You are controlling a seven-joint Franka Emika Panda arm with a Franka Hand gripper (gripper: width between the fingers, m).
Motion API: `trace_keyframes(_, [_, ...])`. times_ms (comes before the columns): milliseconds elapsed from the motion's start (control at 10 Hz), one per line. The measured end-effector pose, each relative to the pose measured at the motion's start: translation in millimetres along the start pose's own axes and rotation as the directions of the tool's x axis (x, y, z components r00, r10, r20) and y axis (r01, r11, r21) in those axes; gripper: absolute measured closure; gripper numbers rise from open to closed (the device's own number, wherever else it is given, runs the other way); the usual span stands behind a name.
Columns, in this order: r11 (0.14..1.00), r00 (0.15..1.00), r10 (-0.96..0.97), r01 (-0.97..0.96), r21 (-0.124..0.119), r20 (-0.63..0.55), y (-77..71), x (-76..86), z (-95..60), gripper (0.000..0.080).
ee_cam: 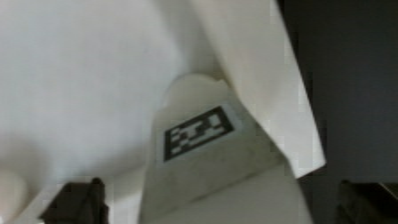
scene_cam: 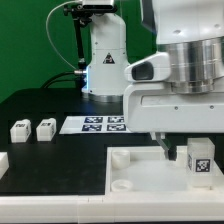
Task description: Assemble one leg
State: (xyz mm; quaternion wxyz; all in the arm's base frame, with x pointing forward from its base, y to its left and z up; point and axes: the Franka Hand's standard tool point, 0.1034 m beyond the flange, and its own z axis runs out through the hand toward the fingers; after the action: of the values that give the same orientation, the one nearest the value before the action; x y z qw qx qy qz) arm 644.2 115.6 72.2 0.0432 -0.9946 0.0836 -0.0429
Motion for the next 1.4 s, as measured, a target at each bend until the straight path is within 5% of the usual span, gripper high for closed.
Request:
trace_keyframes(200, [0.999, 0.999, 0.045, -0.045, -0.001, 0.001, 0.7, -0.2, 0.9, 0.0179])
trace_keyframes(300, [0.999, 0.999, 0.045, -0.045, -0.001, 0.002, 0.9, -0.3, 1.1, 0.036])
trace_keyframes(400, [0.994, 0.994, 0.108, -0.108, 0.0, 0.002, 0.7, -0.6, 1.4, 0.036])
trace_keyframes(500, [0.976, 0.976, 0.216, -0.216, -0.002, 0.002, 2.4, -0.2, 1.5, 0.0508])
trace_keyframes(700, [0.885, 0.885, 0.465, -0.465, -0.003, 0.008, 4.8, -0.5, 2.0, 0.0507])
trace_keyframes(900, [0.661, 0.66, 0.75, -0.75, -0.029, 0.031, 8.0, 0.4, 2.2, 0.0507])
trace_keyframes(1100, [0.284, 0.282, 0.958, -0.958, -0.046, 0.059, 11.3, -1.8, 3.5, 0.0507])
trace_keyframes(1300, [0.0, -0.003, 0.999, -0.998, -0.062, 0.053, 7.5, -4.9, 3.4, 0.0506])
trace_keyframes(1400, [0.06, 0.057, 0.997, -0.996, -0.06, 0.054, 7.9, -5.0, 3.6, 0.0506])
